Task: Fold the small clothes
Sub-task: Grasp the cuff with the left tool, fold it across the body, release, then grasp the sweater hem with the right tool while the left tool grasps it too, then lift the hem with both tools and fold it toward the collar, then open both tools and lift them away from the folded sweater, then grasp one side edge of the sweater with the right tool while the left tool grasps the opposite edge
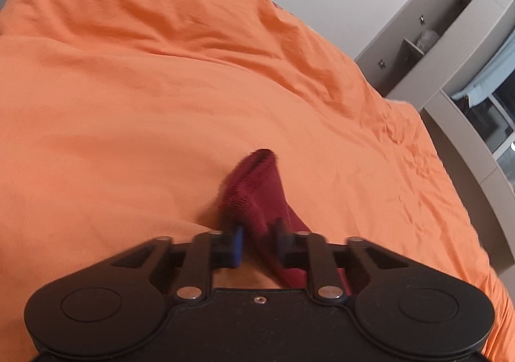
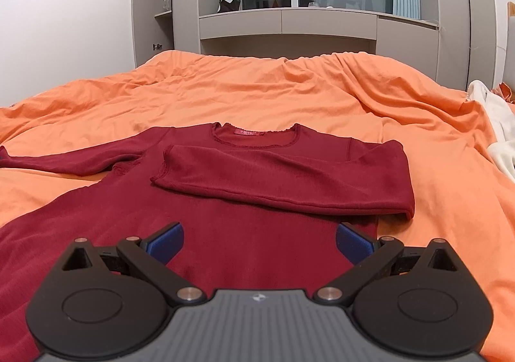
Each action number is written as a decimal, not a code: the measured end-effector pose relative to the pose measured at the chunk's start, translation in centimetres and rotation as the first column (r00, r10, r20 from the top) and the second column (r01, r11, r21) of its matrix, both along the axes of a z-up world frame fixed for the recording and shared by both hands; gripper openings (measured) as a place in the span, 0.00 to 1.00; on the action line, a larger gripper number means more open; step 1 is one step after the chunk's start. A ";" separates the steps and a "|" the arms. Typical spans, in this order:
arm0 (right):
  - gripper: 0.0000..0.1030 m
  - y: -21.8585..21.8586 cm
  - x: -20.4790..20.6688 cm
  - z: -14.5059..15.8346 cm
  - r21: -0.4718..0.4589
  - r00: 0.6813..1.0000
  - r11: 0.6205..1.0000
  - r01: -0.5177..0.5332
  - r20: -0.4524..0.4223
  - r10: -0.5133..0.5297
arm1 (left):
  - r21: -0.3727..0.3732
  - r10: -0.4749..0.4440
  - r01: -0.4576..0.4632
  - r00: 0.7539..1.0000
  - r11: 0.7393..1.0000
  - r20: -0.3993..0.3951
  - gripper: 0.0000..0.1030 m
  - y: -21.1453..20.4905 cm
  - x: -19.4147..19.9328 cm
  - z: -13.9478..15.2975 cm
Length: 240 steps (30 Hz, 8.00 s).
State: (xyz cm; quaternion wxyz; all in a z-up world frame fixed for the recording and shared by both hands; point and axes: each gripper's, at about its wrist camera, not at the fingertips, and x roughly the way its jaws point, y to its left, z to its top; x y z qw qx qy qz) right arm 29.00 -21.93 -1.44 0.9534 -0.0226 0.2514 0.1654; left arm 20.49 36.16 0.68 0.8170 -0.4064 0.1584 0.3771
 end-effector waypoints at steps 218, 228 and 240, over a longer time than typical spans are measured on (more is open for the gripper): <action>1.00 -4.5 -10.1 4.0 -0.161 0.997 0.986 -0.052 0.042 0.060 | 0.309 -0.761 0.805 0.586 0.507 -0.277 0.99 -25.2 6.4 3.3; 1.00 -1.2 -18.1 2.6 -0.294 0.981 0.942 -0.161 0.058 0.186 | 0.470 -0.818 0.834 0.470 0.288 -0.332 0.99 -30.1 -4.8 1.9; 1.00 1.2 -21.3 -0.8 -0.512 0.984 0.850 -0.123 0.049 0.172 | 0.520 -0.871 0.848 0.331 0.106 -0.362 0.99 -33.7 -12.6 -0.3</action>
